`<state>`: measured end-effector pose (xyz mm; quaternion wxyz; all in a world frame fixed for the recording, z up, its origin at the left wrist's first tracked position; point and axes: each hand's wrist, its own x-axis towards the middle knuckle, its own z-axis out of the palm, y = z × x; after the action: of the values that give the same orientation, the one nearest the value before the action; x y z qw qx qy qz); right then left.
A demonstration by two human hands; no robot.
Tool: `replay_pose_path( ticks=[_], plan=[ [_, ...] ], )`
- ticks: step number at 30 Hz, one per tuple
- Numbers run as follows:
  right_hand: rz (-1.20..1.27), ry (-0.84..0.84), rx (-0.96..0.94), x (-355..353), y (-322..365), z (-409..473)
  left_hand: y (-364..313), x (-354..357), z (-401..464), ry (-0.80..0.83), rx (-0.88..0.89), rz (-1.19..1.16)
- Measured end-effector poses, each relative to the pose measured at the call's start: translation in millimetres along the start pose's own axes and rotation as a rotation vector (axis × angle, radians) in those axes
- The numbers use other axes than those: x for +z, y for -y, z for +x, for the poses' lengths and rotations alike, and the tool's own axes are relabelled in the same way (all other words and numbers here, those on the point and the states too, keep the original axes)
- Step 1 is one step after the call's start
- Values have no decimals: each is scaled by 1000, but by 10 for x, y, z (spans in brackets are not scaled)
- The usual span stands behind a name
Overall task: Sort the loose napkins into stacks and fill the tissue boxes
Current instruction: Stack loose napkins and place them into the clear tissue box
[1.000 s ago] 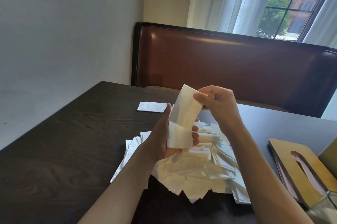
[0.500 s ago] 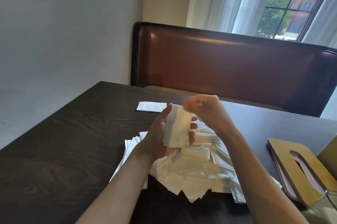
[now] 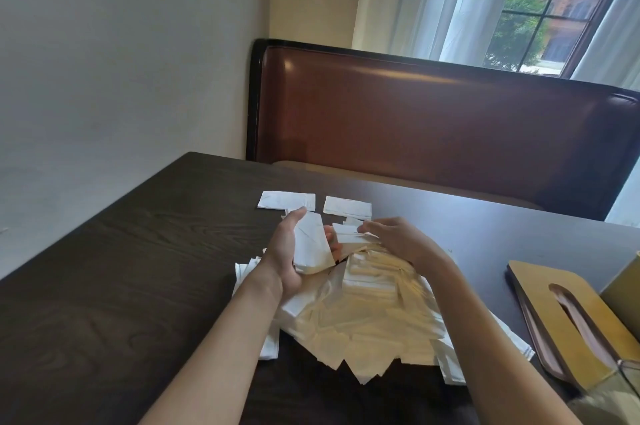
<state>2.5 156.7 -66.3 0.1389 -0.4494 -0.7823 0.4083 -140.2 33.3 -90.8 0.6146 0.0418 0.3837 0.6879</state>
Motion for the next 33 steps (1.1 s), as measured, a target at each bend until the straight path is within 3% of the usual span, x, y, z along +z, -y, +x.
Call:
replay_pose_path(
  ticks=[7,13,16,19,22,27,33],
  plan=[
    [24,36,0,-39,26,-42,-16,-39,-8,45,-57,-32],
    [60,71,-17,-65,95,-66,28,-29,23,96,-68,80],
    [214,-47,-69,-109,104,-58,-17,-25,-16,121,12,4],
    [328,-163,-124,-169,119,-30,-111,-41,-56,200,242,-56],
    [453,-145,-144,-194,158,-33,-137,10,-131,295,340,-74],
    [738,31,-134,-238,273,-134,-75,44,-164,339,307,9],
    [695,-43,-195,-267,303,-175,-43,35,-109,278,278,-3]
  ],
)
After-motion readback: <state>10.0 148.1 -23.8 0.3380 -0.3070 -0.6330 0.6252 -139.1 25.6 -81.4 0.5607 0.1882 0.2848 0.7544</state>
